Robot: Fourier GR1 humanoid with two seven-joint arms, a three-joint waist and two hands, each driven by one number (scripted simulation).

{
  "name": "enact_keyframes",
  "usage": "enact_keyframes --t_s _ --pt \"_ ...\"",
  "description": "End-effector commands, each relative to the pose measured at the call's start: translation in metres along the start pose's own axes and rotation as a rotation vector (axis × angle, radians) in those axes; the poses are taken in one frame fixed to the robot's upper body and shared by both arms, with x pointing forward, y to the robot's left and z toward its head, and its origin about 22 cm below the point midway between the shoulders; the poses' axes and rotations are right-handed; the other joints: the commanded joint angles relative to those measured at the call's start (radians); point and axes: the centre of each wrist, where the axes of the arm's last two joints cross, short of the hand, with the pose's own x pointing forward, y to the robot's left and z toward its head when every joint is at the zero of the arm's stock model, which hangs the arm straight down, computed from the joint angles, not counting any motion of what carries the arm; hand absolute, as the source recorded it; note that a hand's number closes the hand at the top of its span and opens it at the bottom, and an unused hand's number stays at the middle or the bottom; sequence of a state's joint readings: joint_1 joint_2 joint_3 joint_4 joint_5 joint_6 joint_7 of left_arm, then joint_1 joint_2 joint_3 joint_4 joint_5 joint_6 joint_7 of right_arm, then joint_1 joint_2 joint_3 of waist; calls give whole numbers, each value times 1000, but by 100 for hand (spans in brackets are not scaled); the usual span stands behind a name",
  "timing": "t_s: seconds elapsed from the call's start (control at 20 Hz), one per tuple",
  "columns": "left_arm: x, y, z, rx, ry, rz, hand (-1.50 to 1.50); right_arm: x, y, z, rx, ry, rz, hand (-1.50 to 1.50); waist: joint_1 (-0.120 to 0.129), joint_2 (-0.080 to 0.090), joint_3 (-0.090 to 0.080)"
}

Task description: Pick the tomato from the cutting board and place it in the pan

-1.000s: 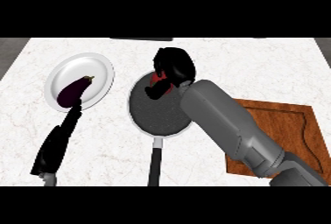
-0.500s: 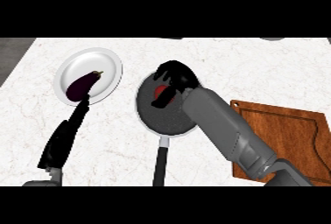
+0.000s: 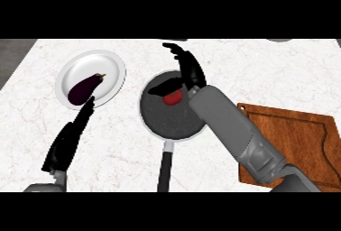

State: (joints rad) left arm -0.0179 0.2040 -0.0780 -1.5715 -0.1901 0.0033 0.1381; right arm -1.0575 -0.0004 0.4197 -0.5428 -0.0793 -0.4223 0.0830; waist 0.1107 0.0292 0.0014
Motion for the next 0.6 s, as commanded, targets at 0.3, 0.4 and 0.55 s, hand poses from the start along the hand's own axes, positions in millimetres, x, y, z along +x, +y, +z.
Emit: enact_keyframes --t_s 0.3,0.4,0.55 --pt "-4 12 8 57 33 7 0 -20 -32 -14 -326 66 -224 -150 -66 -16 0" --pt "-14 29 10 68 40 11 0 -34 -48 -14 -360 34 -253 -150 -75 -16 -1" --pt "-9 27 15 78 56 26 0 -69 -95 -9 -360 1 -237 -150 -86 -22 -1"
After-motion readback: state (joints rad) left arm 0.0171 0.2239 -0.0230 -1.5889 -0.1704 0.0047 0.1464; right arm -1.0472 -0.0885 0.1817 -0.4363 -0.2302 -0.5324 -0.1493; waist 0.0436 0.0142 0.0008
